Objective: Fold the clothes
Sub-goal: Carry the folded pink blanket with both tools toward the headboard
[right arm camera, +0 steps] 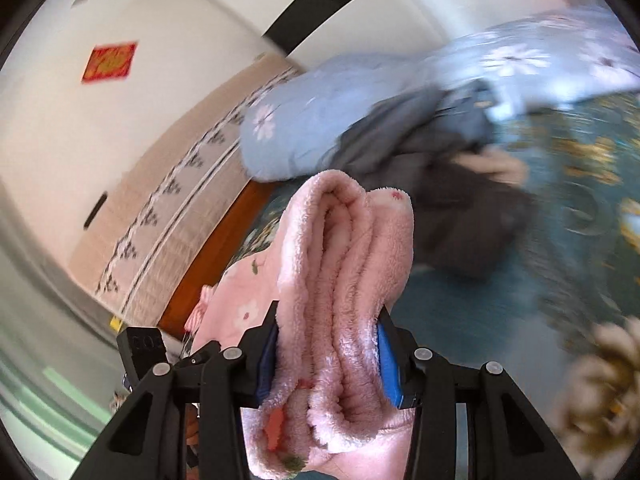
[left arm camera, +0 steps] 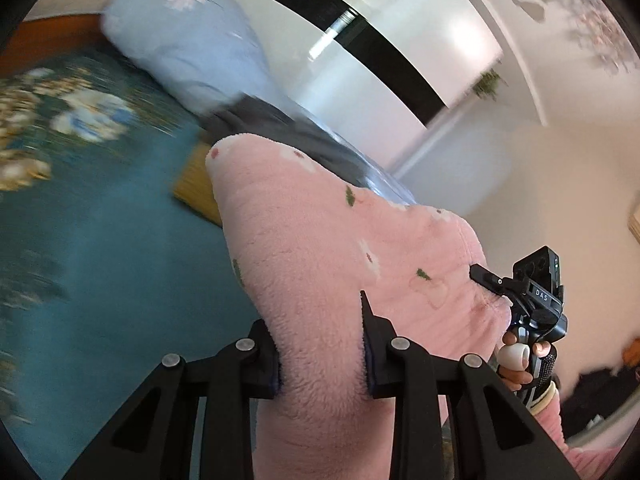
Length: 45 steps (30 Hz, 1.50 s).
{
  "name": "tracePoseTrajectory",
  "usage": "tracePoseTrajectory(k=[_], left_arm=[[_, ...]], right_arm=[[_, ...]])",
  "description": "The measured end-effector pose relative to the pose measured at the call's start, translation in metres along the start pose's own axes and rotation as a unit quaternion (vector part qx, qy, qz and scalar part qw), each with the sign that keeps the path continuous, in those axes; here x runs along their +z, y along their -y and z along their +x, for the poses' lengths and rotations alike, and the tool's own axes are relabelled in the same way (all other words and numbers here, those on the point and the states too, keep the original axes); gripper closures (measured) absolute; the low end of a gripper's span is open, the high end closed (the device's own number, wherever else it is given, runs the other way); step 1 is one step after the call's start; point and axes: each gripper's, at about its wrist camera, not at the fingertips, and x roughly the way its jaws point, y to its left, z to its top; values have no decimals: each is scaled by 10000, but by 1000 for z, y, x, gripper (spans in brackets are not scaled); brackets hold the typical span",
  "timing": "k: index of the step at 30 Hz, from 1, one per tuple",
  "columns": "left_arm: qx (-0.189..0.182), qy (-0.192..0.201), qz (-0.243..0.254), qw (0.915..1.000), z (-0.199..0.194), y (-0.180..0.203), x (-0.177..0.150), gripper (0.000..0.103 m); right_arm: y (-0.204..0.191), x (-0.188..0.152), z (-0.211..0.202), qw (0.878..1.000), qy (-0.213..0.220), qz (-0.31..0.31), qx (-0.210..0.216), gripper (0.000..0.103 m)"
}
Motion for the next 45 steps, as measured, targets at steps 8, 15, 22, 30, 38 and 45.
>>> tracePoseTrajectory(k=[8,15,22,30,38,45], left_arm=[[1062,504,-400,9923,-76,-111,52,72],[1757,848,-823,9773,-127,-189,82,72],[2214,1018,-893,9657,-149,-237,105,72],[2308,1200,-1211,9580,-137,-281,115,72],[1989,1159,-2124,9497,-125,-338,97,71],[2091,868,-2354,9452,-126,-339,96,65]], right_arm=[[-75,23,177,9921,-946,-325,760,57],[-139,42,307,9809,-1522,-462,1123,57],[-180,60,399,9781,-1685,-482,1123,57],[-190,71,470,9778,-1781,-624,907,57],[-151,53,519,9770,-2050,-436,403,57],[-147,53,519,9767,-2073,-437,328,54]])
